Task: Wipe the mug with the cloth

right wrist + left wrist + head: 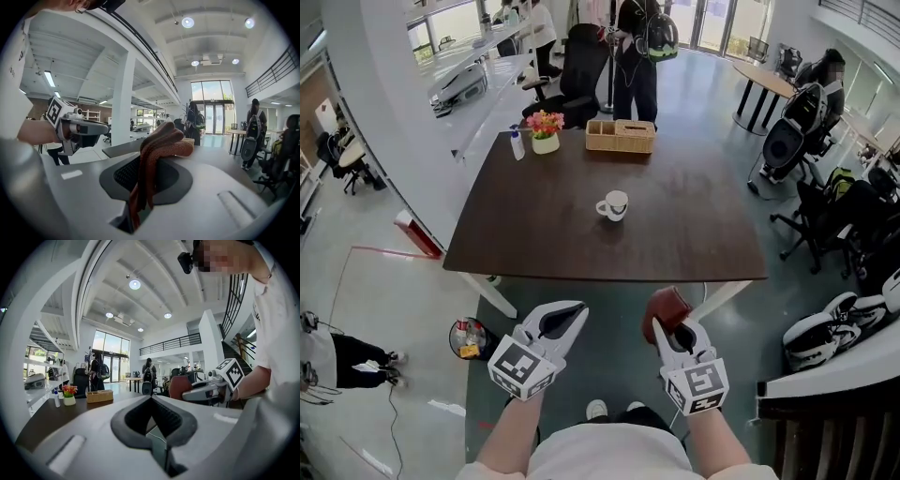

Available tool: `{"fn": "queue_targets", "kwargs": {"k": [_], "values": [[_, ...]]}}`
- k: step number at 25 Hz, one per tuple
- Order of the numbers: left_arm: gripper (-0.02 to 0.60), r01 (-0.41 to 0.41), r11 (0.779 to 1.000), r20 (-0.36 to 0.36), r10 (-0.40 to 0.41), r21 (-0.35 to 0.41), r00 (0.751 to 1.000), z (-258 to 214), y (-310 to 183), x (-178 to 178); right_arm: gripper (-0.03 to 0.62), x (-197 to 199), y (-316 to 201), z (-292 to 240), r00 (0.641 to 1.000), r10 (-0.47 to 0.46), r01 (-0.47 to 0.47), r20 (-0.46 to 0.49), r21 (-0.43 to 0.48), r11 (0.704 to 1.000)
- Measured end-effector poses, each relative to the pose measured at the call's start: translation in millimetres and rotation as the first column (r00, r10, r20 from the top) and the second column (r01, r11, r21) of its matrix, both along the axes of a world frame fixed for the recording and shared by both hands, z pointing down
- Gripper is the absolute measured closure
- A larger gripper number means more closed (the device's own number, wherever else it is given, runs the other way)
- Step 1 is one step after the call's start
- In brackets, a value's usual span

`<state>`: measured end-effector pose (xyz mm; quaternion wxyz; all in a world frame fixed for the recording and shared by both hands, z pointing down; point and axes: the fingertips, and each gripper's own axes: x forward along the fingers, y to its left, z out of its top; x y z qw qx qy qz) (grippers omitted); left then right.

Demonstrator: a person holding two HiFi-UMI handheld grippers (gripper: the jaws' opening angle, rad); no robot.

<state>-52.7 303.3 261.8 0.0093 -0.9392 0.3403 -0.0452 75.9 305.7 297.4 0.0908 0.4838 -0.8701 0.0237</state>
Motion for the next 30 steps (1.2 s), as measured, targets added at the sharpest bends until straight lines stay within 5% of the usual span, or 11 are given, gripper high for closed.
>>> {"fn": "queue_targets", "kwargs": {"k": [30], "values": [[0.581,-0.009,1.000,0.005,0.009,0.022,1.000,-16.5,41.8,8.5,0.517,7.6,35.4,-25.7,0.999,-0.027,0.029,-0.025,0.077,0.997]]}}
